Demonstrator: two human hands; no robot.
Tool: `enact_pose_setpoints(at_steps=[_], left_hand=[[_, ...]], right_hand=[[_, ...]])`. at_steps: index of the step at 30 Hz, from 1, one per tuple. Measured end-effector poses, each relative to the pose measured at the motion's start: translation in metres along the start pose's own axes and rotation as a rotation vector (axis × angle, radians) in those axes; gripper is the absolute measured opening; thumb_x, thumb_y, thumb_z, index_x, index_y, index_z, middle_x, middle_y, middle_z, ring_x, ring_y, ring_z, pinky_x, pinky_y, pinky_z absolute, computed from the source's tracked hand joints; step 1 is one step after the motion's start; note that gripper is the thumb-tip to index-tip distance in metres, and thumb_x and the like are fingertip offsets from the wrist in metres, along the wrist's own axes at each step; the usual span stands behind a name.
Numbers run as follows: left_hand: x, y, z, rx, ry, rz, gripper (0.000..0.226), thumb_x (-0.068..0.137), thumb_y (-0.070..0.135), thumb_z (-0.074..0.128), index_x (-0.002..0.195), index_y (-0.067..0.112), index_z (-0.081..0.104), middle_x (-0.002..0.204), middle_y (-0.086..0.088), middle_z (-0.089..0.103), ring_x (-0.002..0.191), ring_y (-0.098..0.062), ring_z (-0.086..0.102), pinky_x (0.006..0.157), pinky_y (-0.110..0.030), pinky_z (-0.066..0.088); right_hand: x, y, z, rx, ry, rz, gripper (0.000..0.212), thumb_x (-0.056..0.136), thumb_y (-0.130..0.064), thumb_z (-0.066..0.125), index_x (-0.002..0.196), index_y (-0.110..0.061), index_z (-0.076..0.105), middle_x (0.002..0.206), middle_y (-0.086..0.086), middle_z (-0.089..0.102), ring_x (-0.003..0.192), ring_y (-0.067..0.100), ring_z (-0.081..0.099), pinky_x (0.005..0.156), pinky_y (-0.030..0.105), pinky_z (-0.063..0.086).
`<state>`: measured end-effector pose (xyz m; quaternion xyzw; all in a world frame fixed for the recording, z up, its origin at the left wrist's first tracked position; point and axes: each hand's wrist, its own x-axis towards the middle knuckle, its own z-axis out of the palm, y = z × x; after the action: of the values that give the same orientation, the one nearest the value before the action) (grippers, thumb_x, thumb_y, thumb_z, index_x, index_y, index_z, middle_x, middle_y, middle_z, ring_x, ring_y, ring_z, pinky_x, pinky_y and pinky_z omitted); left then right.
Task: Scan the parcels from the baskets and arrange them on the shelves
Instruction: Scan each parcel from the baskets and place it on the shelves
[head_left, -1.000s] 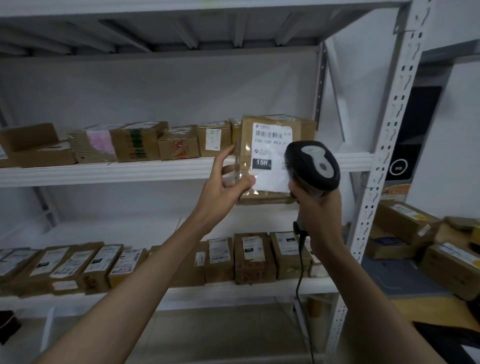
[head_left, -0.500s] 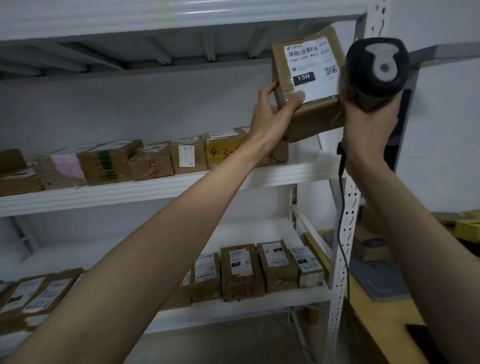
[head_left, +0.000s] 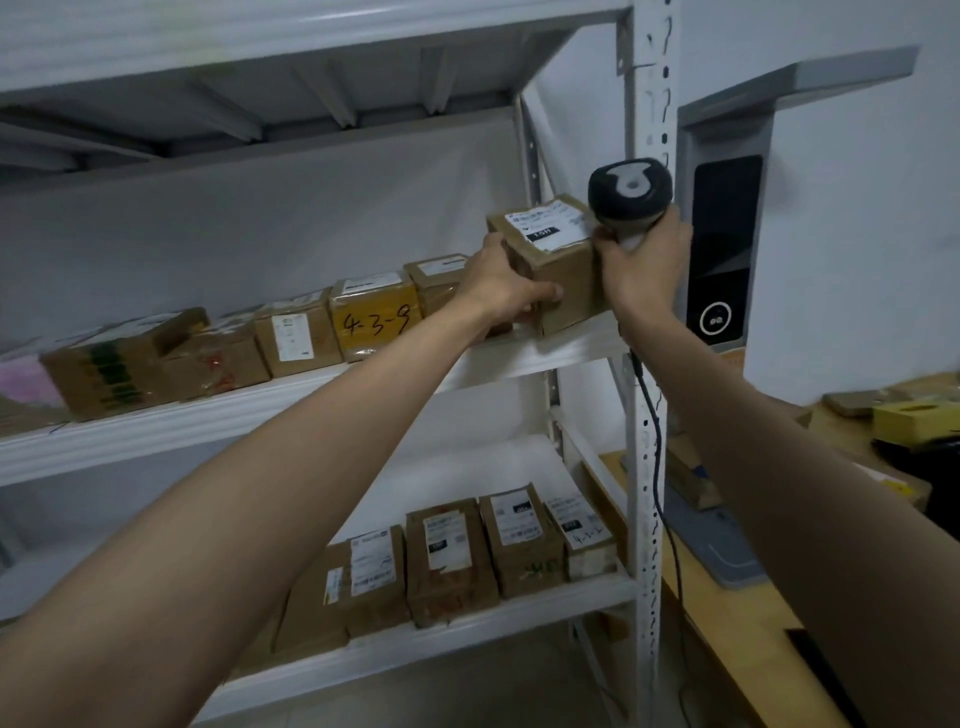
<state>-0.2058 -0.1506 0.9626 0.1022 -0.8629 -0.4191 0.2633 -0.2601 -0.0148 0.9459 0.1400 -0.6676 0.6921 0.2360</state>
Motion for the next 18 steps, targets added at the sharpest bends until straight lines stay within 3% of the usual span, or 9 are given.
enact_pose_setpoints(at_steps=[3, 7, 10, 13, 18], left_hand=[[0.006, -0.005, 0.000, 0.034, 0.007, -0.009, 0.081, 0.072, 0.009, 0.089, 0.135, 0.022, 0.040, 0.113, -0.011, 0.062, 0.087, -0.030, 0.071, 0.055, -0.033, 0.061], [0.010, -0.009, -0.001, 0.181, 0.057, 0.020, 0.051, 0.077, 0.011, 0.087, 0.118, 0.015, 0.056, 0.109, -0.014, 0.066, 0.076, -0.032, 0.073, 0.060, -0.043, 0.063], [0.015, -0.009, -0.002, 0.414, 0.131, 0.101, 0.053, 0.075, 0.028, 0.089, 0.121, 0.016, 0.063, 0.117, -0.006, 0.063, 0.095, -0.021, 0.062, 0.077, -0.037, 0.056], [0.019, -0.011, 0.000, 0.558, 0.172, 0.132, 0.055, 0.078, 0.039, 0.085, 0.126, 0.019, 0.063, 0.127, -0.007, 0.054, 0.107, -0.021, 0.051, 0.080, -0.031, 0.039], [0.024, -0.014, 0.003, 0.648, 0.194, 0.115, 0.052, 0.084, 0.041, 0.078, 0.131, 0.024, 0.062, 0.131, -0.008, 0.049, 0.115, -0.031, 0.056, 0.079, -0.034, 0.041]], right_hand=[[0.002, 0.018, 0.005, -0.049, -0.037, 0.035, 0.055, 0.092, -0.025, 0.072, 0.137, -0.011, 0.044, 0.136, 0.010, 0.043, 0.124, 0.028, 0.051, 0.104, 0.038, 0.039], [-0.003, 0.036, 0.011, -0.065, -0.081, 0.037, 0.053, 0.090, -0.020, 0.073, 0.134, -0.007, 0.046, 0.134, 0.012, 0.045, 0.122, 0.026, 0.049, 0.106, 0.040, 0.039], [-0.004, 0.041, 0.013, -0.068, -0.098, 0.022, 0.054, 0.089, -0.017, 0.074, 0.135, -0.006, 0.046, 0.137, 0.011, 0.050, 0.129, 0.028, 0.047, 0.111, 0.040, 0.037], [-0.005, 0.042, 0.013, -0.036, -0.148, 0.019, 0.057, 0.088, -0.012, 0.074, 0.138, -0.006, 0.047, 0.136, 0.010, 0.055, 0.130, 0.025, 0.049, 0.112, 0.034, 0.038], [-0.007, 0.042, 0.015, -0.054, -0.271, 0.037, 0.055, 0.088, -0.010, 0.073, 0.137, -0.006, 0.047, 0.136, 0.012, 0.052, 0.125, 0.023, 0.051, 0.113, 0.038, 0.041]])
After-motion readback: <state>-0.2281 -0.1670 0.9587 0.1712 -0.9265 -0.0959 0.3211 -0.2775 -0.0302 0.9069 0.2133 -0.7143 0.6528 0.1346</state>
